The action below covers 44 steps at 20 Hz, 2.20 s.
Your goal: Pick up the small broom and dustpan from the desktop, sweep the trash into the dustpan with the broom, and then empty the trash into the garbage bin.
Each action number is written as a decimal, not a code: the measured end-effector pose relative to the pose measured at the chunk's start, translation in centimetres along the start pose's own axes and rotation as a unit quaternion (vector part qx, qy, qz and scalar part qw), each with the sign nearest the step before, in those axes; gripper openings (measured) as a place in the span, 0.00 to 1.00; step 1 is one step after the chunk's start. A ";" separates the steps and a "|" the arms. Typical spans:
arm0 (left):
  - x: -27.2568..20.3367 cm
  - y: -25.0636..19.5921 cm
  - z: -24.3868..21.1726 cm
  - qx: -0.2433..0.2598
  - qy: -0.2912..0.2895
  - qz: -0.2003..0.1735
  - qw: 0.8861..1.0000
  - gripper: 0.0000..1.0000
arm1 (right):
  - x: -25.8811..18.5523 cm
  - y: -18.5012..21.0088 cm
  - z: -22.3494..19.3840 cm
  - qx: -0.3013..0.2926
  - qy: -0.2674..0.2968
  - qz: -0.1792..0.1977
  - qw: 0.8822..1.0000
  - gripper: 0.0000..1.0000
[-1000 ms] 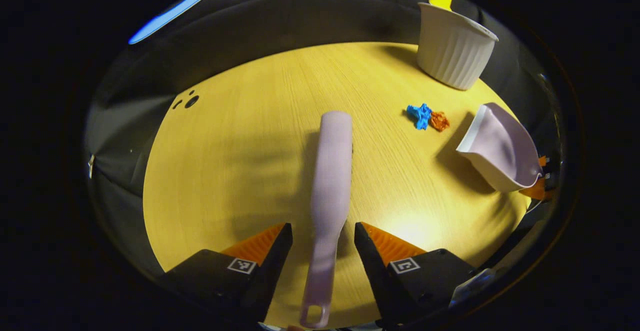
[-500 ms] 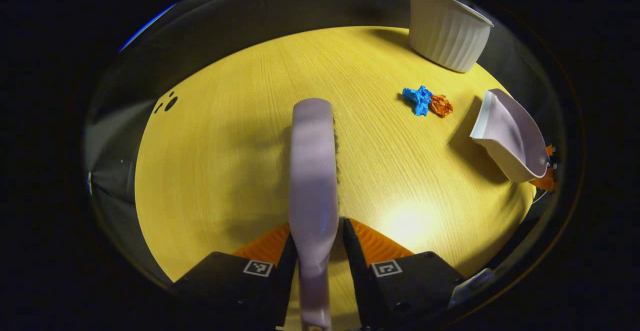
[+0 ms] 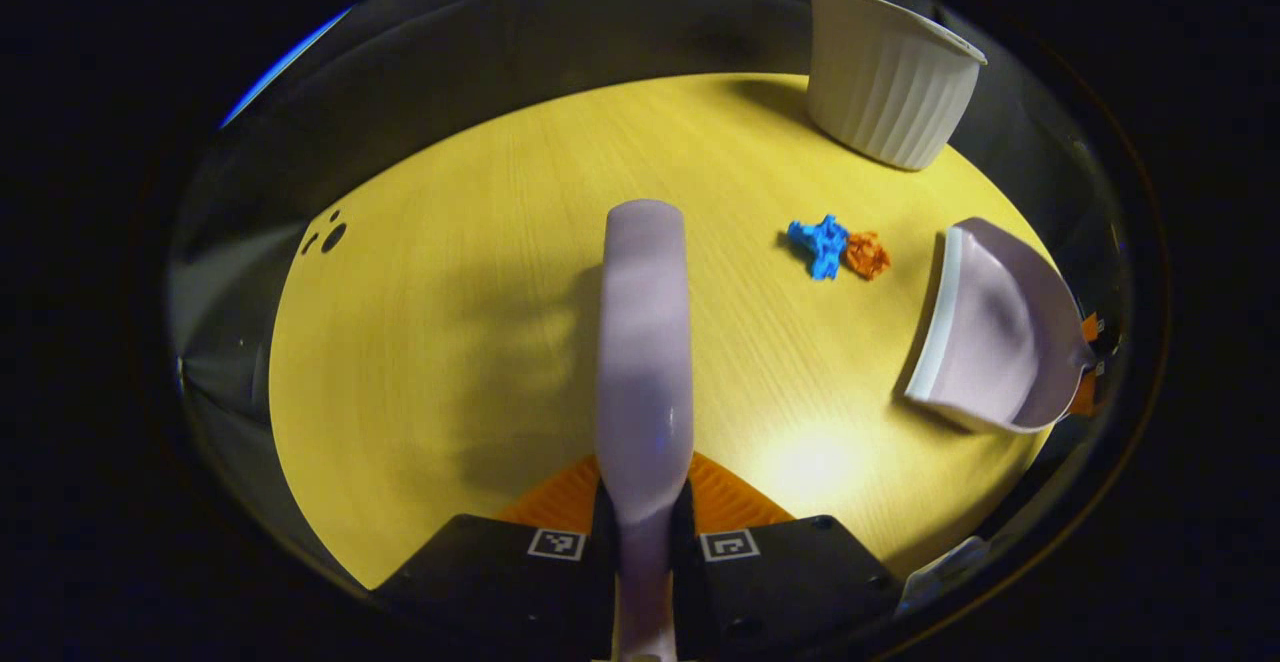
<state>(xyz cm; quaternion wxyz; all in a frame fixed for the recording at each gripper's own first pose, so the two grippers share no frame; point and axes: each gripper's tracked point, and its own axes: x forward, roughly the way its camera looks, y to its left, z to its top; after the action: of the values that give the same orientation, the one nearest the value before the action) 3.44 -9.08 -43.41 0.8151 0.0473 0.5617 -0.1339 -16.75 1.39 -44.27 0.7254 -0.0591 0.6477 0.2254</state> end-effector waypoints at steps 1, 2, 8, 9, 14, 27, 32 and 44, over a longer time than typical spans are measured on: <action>0.0 -0.1 1.1 0.008 -0.006 -0.005 1.000 0.27 | -0.1 -0.1 -0.1 -0.006 0.007 0.005 1.000 0.37; 0.3 -0.4 2.2 0.019 -0.009 -0.009 1.000 0.26 | -0.1 -0.2 -0.1 -0.011 0.015 0.012 1.000 0.37; 2.8 -3.7 4.7 0.083 0.005 -0.037 0.996 0.28 | 0.3 -1.9 0.9 -0.041 0.027 0.017 0.999 0.41; 3.1 -4.3 4.7 0.090 0.014 -0.043 0.995 0.28 | 0.3 -2.0 1.0 -0.044 0.025 0.018 0.999 0.37; 3.2 -8.2 4.6 0.104 0.040 -0.095 0.989 0.27 | 0.3 -1.6 1.5 -0.057 0.020 0.022 0.998 0.37; -2.2 -19.3 3.0 0.067 0.067 -0.244 0.965 0.28 | 1.3 -1.8 2.0 -0.018 -0.008 0.023 1.000 0.37; -6.6 -15.9 5.7 0.031 -0.006 -0.227 0.973 0.27 | 0.3 -1.8 1.8 0.053 -0.038 0.003 0.998 0.34; -7.5 -12.2 0.9 -0.033 -0.035 -0.132 0.990 0.28 | -16.1 -8.5 4.3 0.132 -0.071 -0.075 0.986 0.32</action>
<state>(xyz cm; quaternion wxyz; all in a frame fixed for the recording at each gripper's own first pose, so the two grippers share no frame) -1.59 -19.75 -35.19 0.8106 -0.0588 0.5380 -0.2236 -10.39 -8.59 -29.80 0.7859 0.0045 0.6122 0.0865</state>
